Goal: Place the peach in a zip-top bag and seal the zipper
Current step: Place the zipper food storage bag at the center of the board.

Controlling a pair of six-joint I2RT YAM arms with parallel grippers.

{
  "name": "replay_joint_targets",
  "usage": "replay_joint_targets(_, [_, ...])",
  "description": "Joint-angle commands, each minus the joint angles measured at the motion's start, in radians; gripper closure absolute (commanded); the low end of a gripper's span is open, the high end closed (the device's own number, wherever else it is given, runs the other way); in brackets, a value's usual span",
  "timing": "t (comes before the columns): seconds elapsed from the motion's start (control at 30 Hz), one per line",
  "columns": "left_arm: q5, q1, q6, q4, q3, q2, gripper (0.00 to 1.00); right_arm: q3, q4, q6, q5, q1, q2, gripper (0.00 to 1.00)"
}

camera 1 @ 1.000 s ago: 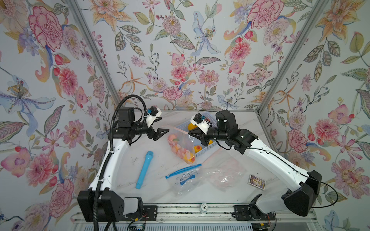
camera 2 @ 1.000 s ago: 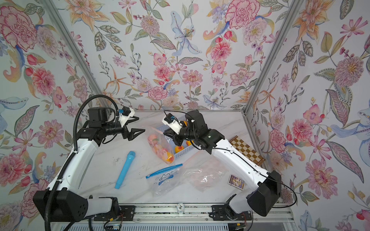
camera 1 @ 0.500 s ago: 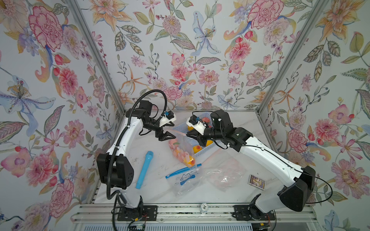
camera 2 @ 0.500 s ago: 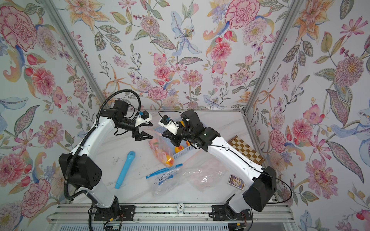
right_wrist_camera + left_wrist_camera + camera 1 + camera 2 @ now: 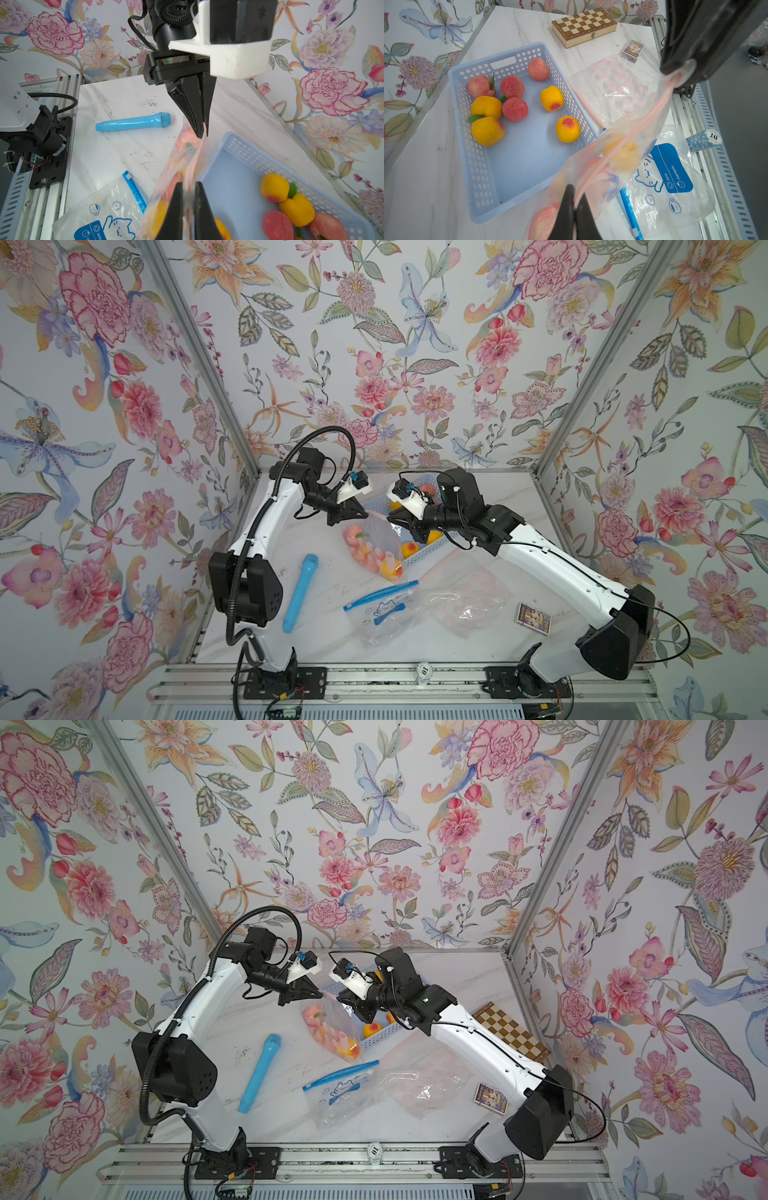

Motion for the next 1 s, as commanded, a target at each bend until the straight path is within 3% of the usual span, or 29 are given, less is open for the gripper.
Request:
replay_joint_targets(0.0, [-0.090, -0.001, -0.137, 0.044, -0.007, -0.083, 1.00, -0.049, 0.063, 0.037, 0.043, -0.011, -0.057, 0.95])
replay_joint_targets(0.1, [-0.167, 0.000, -0.271, 0.135, -0.071, -0.167, 1.00, -0.110, 0.143, 0.083, 0.105, -0.012, -0.112, 0.59])
replay_joint_targets(0.2, [-0.289, 0.000, -0.404, 0.236, -0.128, -0.255, 1.00, -0.161, 0.208, 0.122, 0.167, -0.011, -0.171, 0.41])
replay_joint_targets(0.3, [-0.413, 0.006, -0.545, 0.330, -0.168, -0.307, 1.00, -0.206, 0.268, 0.167, 0.257, -0.012, -0.223, 0.30])
replay_joint_targets(0.43, [-0.584, 0.028, -0.728, 0.428, -0.170, -0.342, 1.00, -0.258, 0.321, 0.222, 0.399, -0.013, -0.268, 0.19])
replay_joint_targets(0.63, [-0.776, 0.082, -0.873, 0.453, -0.113, -0.312, 1.00, -0.285, 0.309, 0.305, 0.601, -0.012, -0.279, 0.01])
replay_joint_targets(0.83, [-0.969, 0.110, -0.896, 0.435, -0.049, -0.182, 1.00, -0.309, 0.300, 0.372, 0.686, -0.014, -0.280, 0.01])
replay_joint_targets(0.97, [-1.026, 0.140, -0.884, 0.420, 0.012, -0.081, 1.00, -0.309, 0.283, 0.398, 0.710, -0.014, -0.269, 0.01])
